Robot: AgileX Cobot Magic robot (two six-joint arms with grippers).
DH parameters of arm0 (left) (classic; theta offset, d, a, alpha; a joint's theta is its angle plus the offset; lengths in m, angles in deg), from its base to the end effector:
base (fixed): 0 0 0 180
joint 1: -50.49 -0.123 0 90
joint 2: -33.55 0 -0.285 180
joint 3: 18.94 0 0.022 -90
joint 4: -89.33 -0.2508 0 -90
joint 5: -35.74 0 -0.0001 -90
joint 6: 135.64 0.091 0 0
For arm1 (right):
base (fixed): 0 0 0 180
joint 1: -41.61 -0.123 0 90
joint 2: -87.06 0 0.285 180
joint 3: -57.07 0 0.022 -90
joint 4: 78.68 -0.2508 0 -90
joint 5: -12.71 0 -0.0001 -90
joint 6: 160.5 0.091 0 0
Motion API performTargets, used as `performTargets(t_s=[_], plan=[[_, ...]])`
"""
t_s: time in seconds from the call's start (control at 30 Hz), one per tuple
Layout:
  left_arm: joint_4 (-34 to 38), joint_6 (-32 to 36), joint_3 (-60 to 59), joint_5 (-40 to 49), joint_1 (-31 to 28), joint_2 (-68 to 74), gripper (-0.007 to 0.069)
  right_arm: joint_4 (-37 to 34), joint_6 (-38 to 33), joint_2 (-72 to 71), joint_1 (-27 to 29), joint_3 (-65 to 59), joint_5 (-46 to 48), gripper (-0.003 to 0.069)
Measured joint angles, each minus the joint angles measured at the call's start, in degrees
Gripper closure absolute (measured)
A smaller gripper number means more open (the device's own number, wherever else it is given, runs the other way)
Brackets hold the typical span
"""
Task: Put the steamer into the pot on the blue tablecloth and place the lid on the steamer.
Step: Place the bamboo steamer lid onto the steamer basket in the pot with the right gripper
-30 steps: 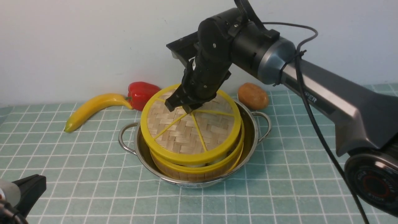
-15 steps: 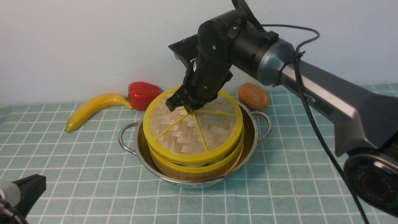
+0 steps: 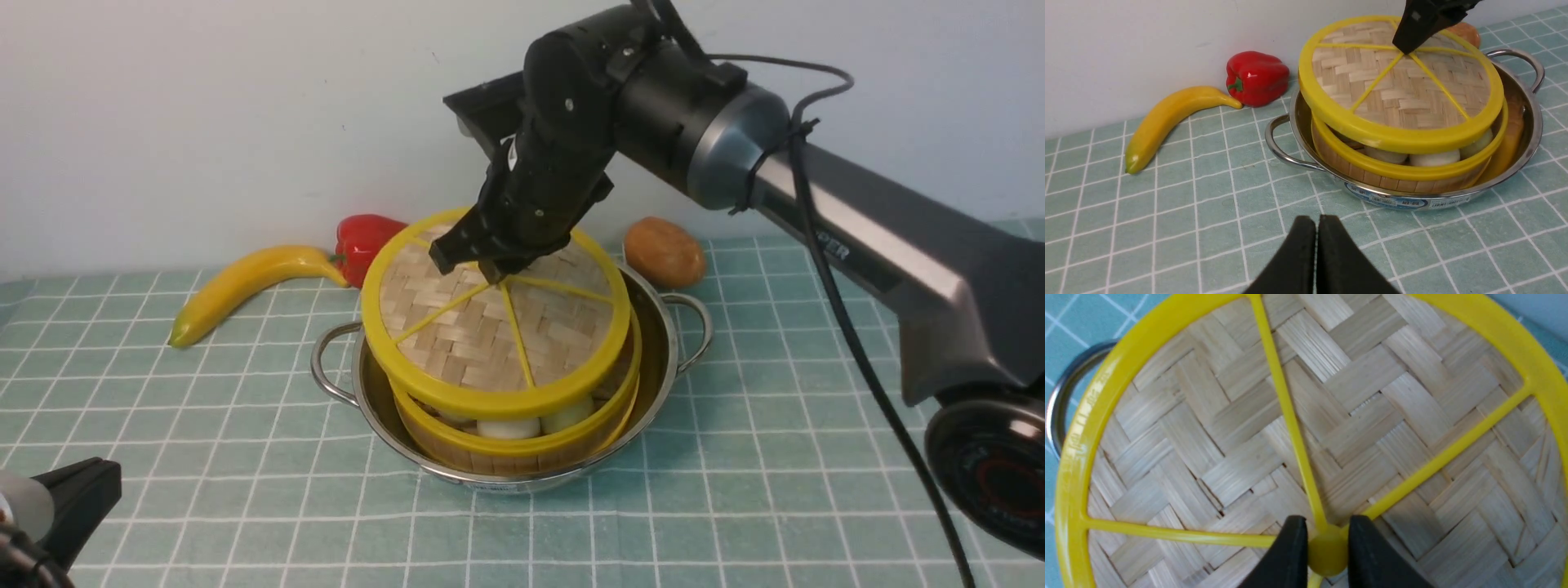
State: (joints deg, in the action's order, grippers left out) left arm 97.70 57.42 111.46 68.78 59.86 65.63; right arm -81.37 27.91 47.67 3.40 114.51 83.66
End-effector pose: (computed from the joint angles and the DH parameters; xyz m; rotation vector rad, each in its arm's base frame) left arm 0.0837 -0.0211 0.2948 0.3182 1.9723 -0.1168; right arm 0.3953 0.3163 0.2737 -0.6949 2.6390 0.3081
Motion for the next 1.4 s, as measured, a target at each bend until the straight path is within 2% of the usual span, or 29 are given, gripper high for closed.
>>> performTargets(t_s=[0.4, 0.63, 0.9, 1.4], plan=[[0.00, 0.00, 0.00, 0.00, 0.00, 0.00, 0.0622, 0.64, 0.12, -2.99, 0.00, -4.79, -0.07, 0.0521], [-0.02, 0.00, 0.00, 0.00, 0.00, 0.00, 0.0622, 3.90, 0.07, -2.05, 0.00, -4.79, -0.07, 0.0521], [-0.07, 0.00, 0.00, 0.00, 0.00, 0.00, 0.0622, 0.49, -1.22, -0.39, 0.00, -4.79, -0.07, 0.0521], [-0.07, 0.00, 0.00, 0.00, 0.00, 0.00, 0.0622, -0.17, -2.72, 1.30, 0.00, -4.35, -0.63, 0.0521]])
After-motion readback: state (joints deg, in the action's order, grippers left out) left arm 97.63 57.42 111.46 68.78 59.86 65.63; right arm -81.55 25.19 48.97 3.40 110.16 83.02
